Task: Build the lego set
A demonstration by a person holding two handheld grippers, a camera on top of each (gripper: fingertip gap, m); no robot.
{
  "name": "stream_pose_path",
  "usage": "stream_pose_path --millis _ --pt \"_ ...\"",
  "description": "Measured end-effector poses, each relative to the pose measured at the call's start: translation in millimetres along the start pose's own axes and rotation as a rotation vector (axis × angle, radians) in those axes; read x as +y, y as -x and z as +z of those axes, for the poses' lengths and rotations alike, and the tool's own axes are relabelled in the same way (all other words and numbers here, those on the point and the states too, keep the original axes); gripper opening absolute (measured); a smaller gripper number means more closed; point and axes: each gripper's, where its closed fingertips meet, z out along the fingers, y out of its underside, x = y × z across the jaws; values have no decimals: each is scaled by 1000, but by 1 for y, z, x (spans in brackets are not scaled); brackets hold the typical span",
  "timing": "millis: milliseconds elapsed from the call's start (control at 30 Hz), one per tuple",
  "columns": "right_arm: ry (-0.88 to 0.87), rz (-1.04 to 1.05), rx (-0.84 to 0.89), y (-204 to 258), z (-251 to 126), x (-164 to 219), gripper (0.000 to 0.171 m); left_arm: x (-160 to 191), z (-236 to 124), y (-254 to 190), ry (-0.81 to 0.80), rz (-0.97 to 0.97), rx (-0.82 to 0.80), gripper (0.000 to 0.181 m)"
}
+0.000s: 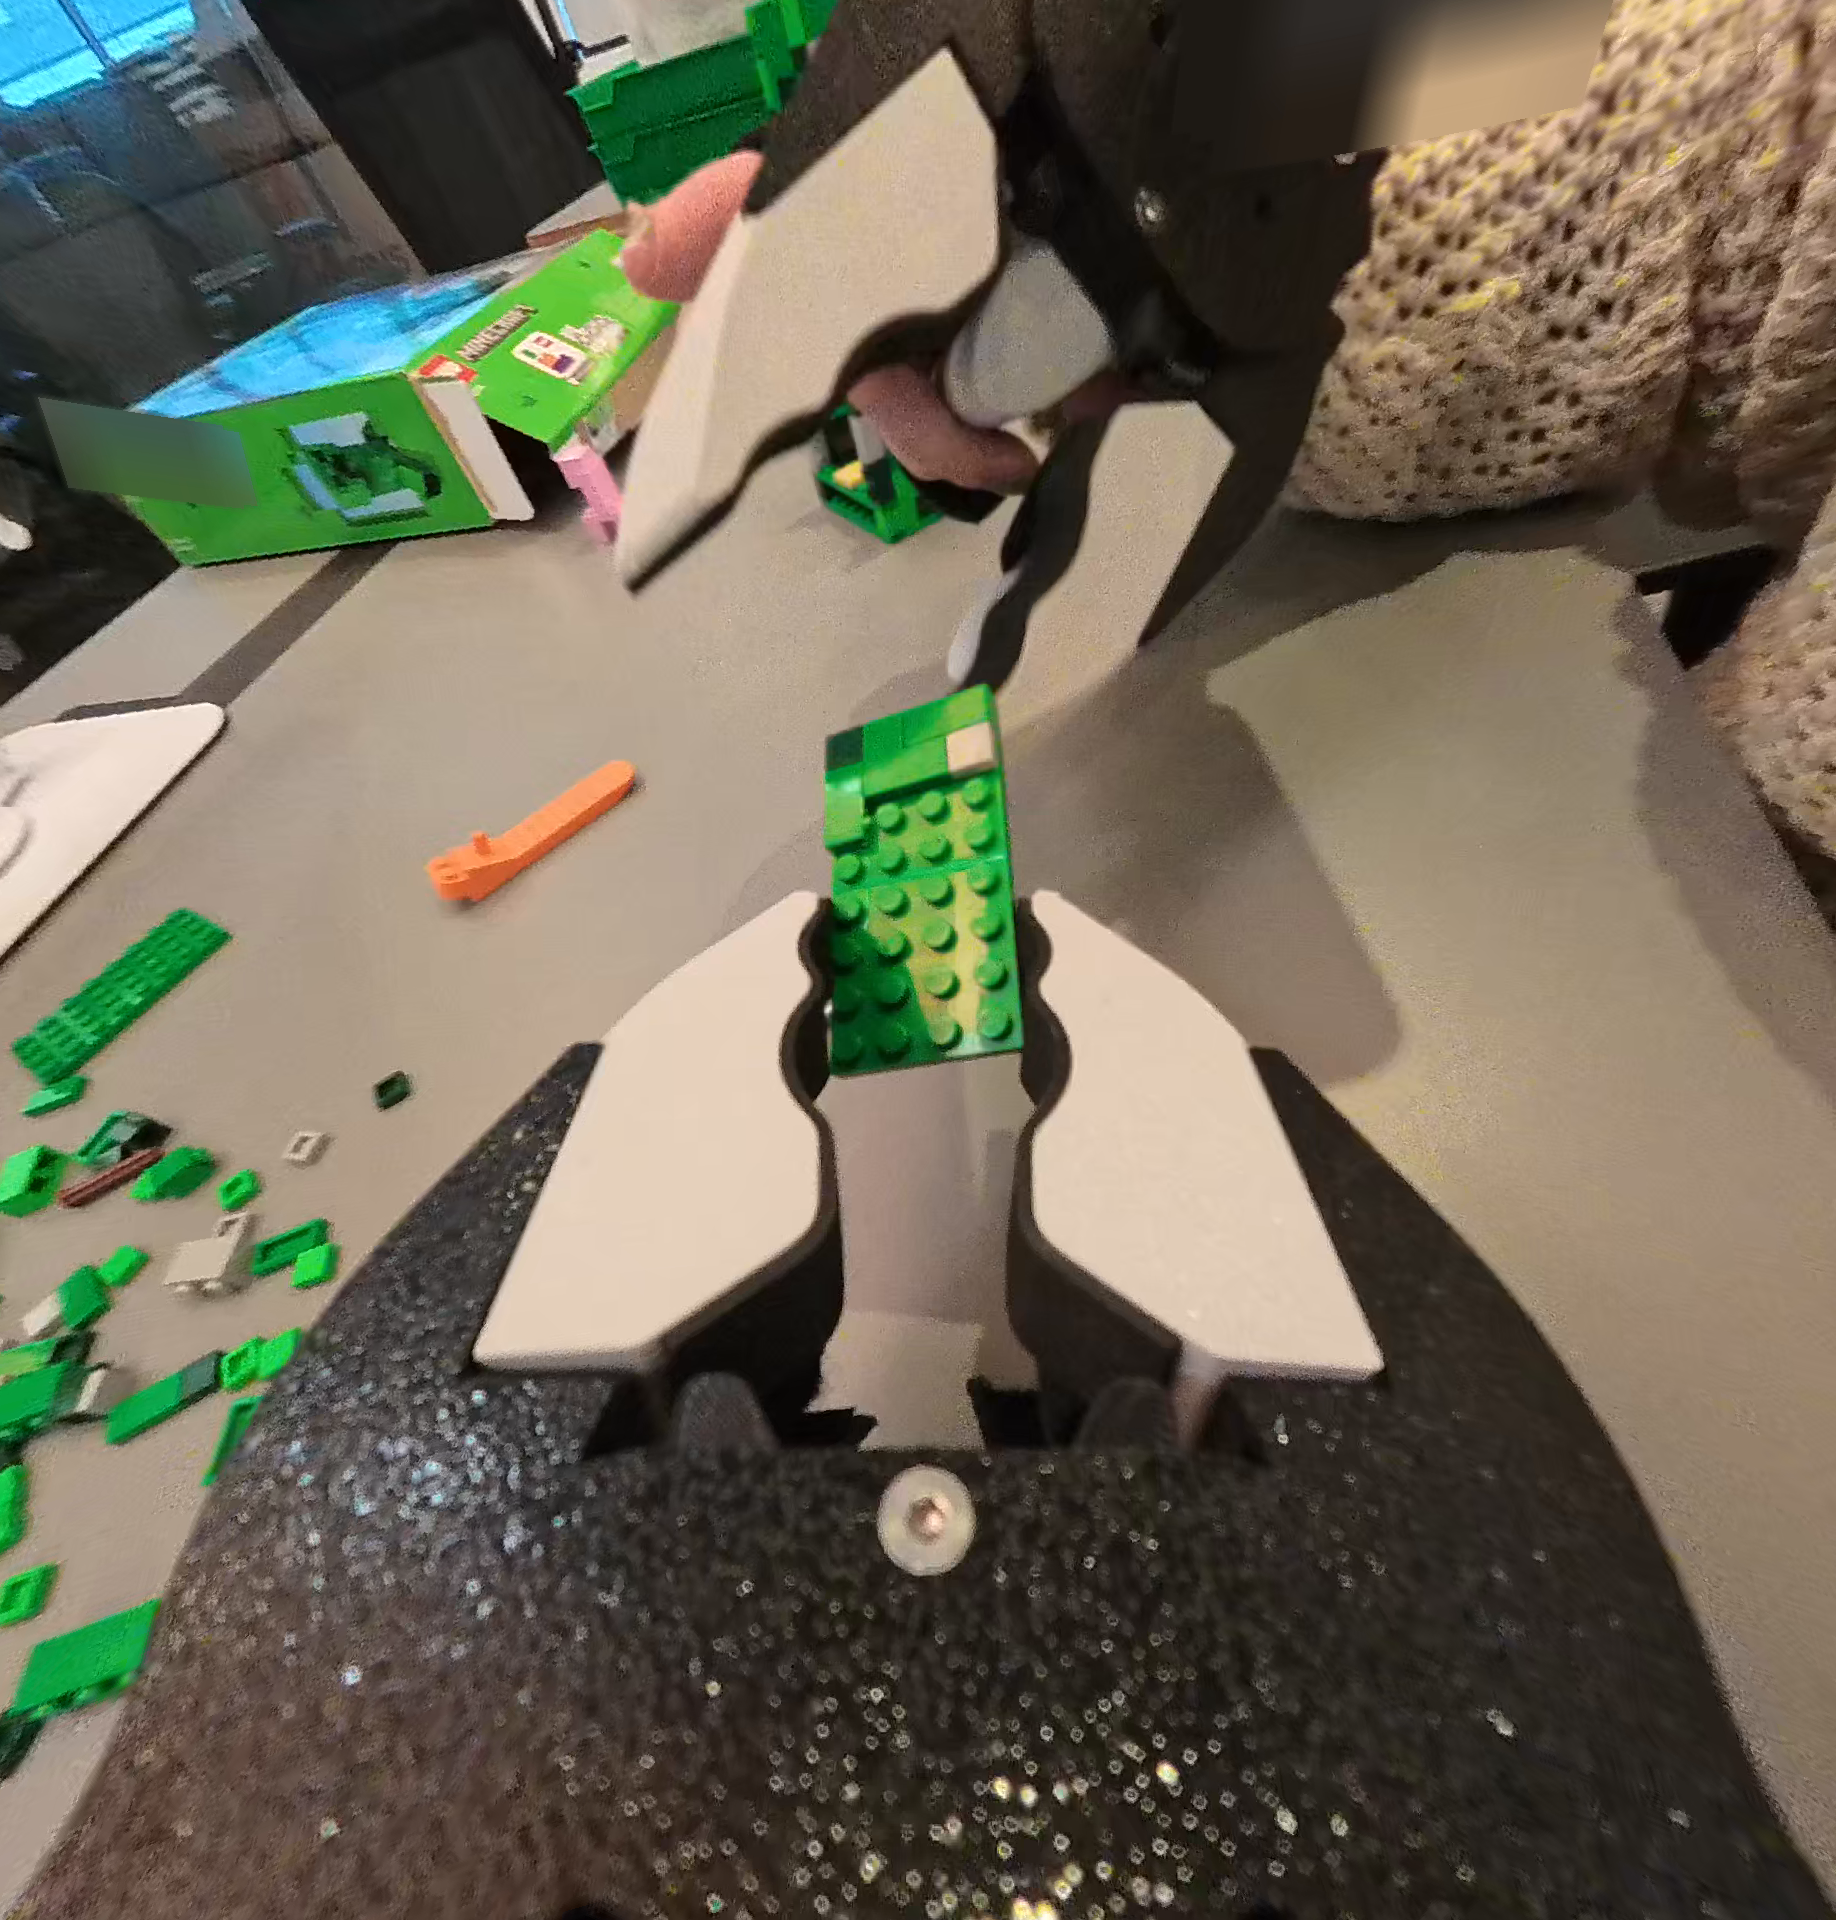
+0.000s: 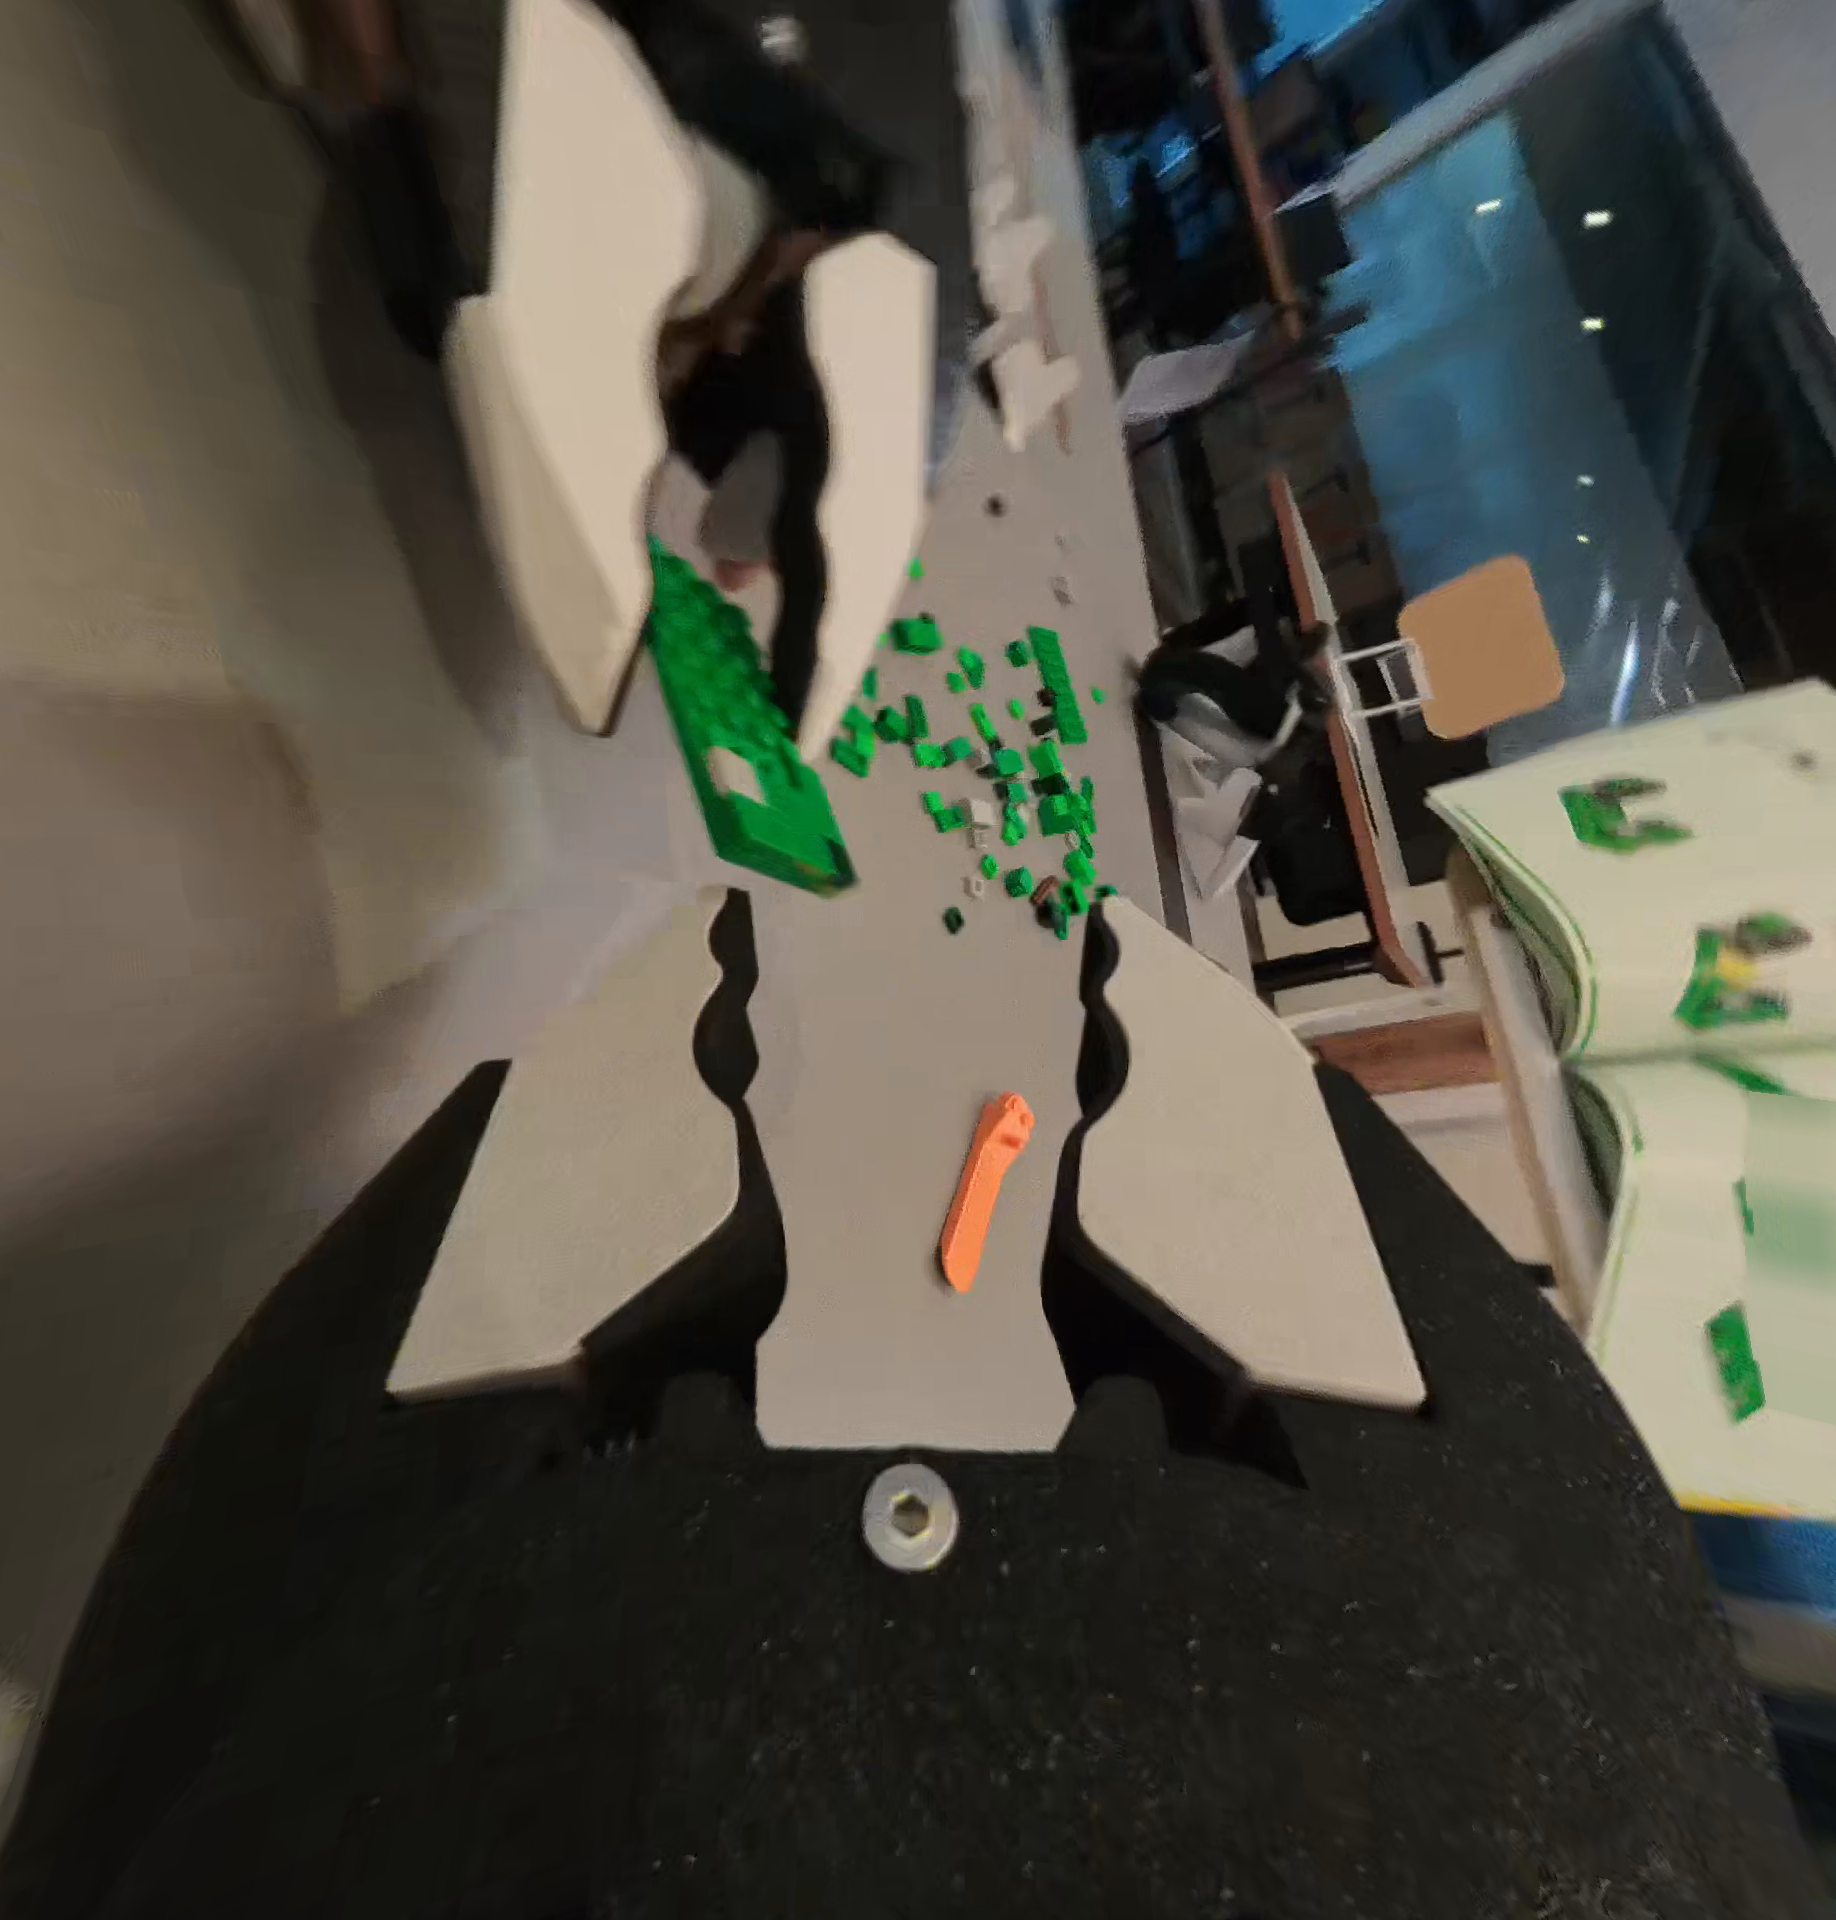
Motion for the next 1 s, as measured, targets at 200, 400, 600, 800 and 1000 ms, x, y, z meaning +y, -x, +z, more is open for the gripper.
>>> stream_pose_path --millis 200,400,600,800,1000 --pt "-228 488 137 -25 -7 25 50 7 -3 14 41 54 -74 33" --pt "-379 670 242 -55 6 27 33 11 -10 30 54 91 -126 33" --pt "-462 870 290 -86 29 38 34 17 -10 35 74 122 -145 33" --pt "-478 855 289 -90 38 36 32 19 -6 28 87 186 -149 33" --pt "-492 822 276 -87 38 31 28 23 -3 28 103 194 -149 33"
